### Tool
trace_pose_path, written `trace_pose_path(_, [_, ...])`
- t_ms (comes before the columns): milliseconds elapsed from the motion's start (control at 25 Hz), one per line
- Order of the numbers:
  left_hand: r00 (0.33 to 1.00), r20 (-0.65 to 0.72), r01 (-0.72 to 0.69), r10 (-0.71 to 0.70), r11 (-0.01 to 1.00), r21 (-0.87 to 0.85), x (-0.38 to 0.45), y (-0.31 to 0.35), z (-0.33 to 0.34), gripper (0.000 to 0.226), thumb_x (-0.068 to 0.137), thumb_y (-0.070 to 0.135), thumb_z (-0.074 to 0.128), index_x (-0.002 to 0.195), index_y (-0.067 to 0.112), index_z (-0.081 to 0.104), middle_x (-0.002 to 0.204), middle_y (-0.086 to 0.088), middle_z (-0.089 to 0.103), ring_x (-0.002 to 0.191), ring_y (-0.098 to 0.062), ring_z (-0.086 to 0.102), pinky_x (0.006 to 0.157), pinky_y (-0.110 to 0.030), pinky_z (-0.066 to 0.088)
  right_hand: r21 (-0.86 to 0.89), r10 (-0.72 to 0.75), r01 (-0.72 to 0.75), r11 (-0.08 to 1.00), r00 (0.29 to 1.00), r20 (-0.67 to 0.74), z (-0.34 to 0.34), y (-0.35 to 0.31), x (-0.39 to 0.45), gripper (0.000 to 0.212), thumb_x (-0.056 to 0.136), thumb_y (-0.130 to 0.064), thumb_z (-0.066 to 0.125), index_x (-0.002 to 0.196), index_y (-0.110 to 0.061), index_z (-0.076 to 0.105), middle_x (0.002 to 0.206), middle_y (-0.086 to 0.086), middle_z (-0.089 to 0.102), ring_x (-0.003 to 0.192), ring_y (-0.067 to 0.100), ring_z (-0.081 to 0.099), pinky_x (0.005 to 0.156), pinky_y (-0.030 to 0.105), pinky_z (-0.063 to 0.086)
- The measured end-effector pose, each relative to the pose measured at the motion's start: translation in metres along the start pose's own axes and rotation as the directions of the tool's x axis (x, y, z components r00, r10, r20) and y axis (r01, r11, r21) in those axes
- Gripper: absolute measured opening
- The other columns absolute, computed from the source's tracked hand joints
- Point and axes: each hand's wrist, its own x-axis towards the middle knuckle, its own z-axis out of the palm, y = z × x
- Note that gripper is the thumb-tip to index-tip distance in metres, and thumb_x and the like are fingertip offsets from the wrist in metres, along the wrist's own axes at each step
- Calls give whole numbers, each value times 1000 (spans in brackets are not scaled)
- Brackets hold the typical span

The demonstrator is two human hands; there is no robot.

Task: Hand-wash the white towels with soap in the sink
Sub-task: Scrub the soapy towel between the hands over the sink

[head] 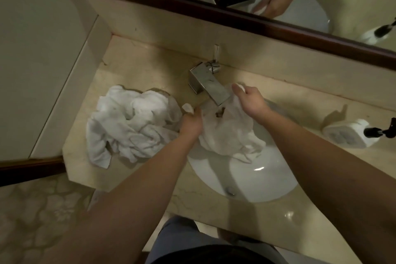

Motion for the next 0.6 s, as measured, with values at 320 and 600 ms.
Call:
trace_pose_path(320, [994,-42,-112,105,956,-272,11,16,-2,29,100,38,57,83,14,58,72,-1,64,62,-17,67,58,-29,51,106,-71,79,991,994,-79,-2,-30,23,12,89,-28,71,80,-24,63,78,-5,66,72,11,62,63,25,47])
trace_pose_path(600, [979,-192,-149,71,890,-431,10,27,-9,24,101,32,55,81,19,58,73,7,59,72,-10,58,59,-18,45,196,-53,100,975,971,-232,-2,-63,49,37,98,-38,53,67,-19,49,65,2,47,59,13,44,58,30,35])
